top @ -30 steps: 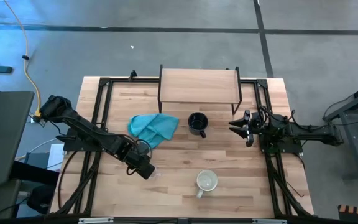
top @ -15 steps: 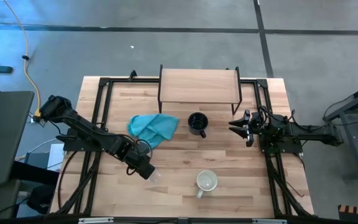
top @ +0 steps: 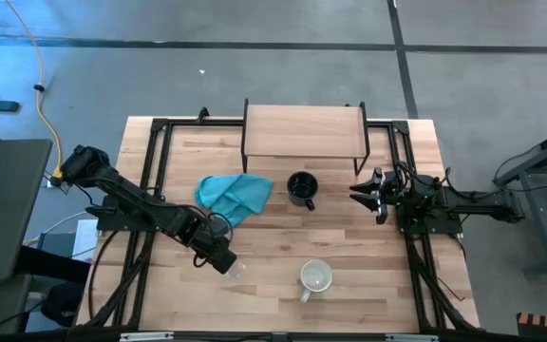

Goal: Stack small to large cups/mugs on shelf
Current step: Put the transparent mug on the shelf

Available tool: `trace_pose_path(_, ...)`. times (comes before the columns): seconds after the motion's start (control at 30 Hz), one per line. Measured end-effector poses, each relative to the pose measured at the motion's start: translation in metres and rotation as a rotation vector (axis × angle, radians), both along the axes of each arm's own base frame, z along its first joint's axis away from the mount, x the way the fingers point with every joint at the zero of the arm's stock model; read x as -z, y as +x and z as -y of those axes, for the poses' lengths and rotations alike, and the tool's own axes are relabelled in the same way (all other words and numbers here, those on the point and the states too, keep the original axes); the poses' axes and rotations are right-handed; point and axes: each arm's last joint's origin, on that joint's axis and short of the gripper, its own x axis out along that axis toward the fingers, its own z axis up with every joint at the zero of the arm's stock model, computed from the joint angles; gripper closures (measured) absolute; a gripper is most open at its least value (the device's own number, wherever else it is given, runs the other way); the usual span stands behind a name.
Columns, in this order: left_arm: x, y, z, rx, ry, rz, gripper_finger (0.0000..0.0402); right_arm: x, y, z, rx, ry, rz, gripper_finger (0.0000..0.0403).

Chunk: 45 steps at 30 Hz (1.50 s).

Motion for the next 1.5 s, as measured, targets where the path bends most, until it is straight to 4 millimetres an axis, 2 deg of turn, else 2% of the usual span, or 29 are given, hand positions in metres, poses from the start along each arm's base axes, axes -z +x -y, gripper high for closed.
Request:
trace_pose_path(0.27,-0.001,0.001,0.000,0.008,-0.010,0.008,0.0400,0.000,0.000,0.000,0.003,0.000,0.000,0.0269)
trace_pose_path(0.47,-0.009,0.001,-0.004,0.003,-0.019,0.053,0.0401,0.000,0.000,0.000,0.004,0.000,0.000,0.0269)
trace_pose_path(0.6,-0.023,0.005,-0.013,0.003,0.020,0.087,0.0401,0.000,0.000,0.000,0.008,0.002,-0.002,0.0269)
trace_pose_path(0.87,-0.070,0.019,-0.035,0.045,0.138,0.138,0.0401,0.001,0.001,0.000,0.008,0.022,-0.008,0.0269)
trace_pose_path(1.13,-0.108,0.020,-0.058,0.073,0.246,0.145,0.0401,0.001,0.001,0.000,0.007,0.022,-0.008,0.0269)
trace_pose_path(1.33,-0.120,0.020,-0.069,0.080,0.278,0.140,0.0401,0.001,0.001,0.000,0.007,0.022,-0.008,0.0269)
trace_pose_path(1.5,-0.120,0.020,-0.073,0.084,0.286,0.134,0.0401,0.001,0.001,0.000,0.007,0.021,-0.008,0.0269)
